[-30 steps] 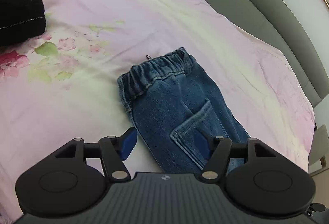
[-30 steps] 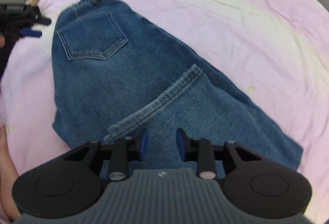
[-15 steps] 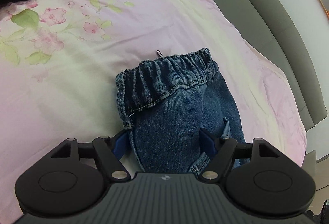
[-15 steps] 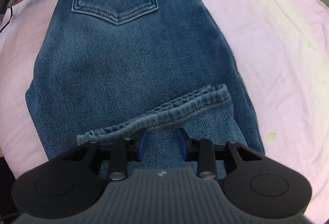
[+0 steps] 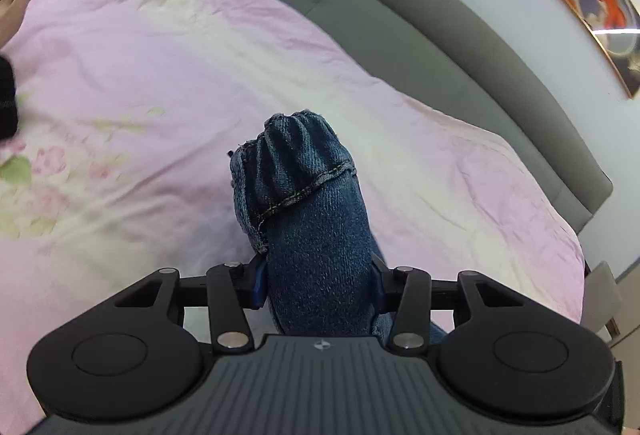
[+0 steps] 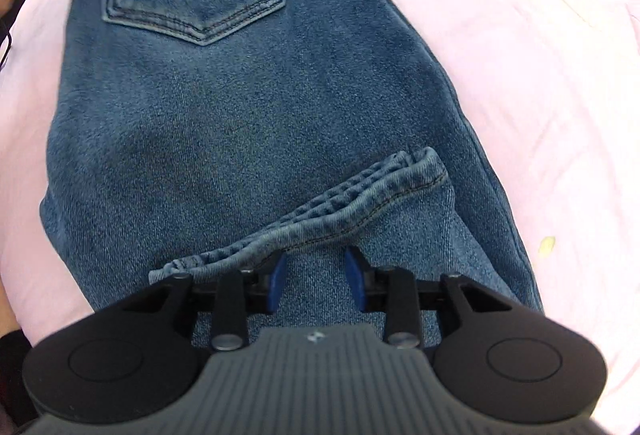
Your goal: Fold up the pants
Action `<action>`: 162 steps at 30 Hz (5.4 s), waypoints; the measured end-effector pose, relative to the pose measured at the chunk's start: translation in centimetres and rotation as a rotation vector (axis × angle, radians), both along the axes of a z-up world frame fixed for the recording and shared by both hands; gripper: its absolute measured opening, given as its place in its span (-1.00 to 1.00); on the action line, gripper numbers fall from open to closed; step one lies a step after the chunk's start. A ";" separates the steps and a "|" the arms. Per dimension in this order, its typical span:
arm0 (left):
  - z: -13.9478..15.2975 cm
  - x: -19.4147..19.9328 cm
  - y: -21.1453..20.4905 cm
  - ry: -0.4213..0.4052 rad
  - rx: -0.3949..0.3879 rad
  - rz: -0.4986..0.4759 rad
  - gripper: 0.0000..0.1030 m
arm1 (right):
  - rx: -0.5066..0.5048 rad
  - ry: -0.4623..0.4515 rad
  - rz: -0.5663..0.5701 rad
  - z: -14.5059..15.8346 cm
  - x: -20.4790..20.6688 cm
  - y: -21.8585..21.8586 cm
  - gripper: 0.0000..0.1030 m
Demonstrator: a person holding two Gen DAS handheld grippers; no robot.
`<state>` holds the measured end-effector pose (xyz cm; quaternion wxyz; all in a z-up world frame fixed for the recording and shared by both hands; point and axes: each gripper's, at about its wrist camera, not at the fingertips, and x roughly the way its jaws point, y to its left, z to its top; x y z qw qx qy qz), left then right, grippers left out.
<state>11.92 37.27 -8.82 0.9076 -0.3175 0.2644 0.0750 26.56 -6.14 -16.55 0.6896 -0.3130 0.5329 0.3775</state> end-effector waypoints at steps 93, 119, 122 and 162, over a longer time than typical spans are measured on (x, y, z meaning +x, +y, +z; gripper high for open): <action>-5.9 -4.3 -16.3 0.373 0.605 -0.828 -0.42 | 0.426 0.019 -0.982 2.4 -10.6 -27.4 -0.87; -1.9 7.7 -18.1 0.420 0.386 -0.761 -0.29 | 0.968 0.331 -1.367 -1.6 -3.6 -36.1 0.33; -2.6 8.1 -17.6 0.435 0.355 -0.740 -0.28 | 1.027 0.384 -1.353 -2.6 -3.1 -36.4 0.21; -1.5 3.6 -16.3 0.330 0.484 -0.754 -0.47 | 0.613 -0.110 -1.030 8.4 -3.0 -30.7 -0.54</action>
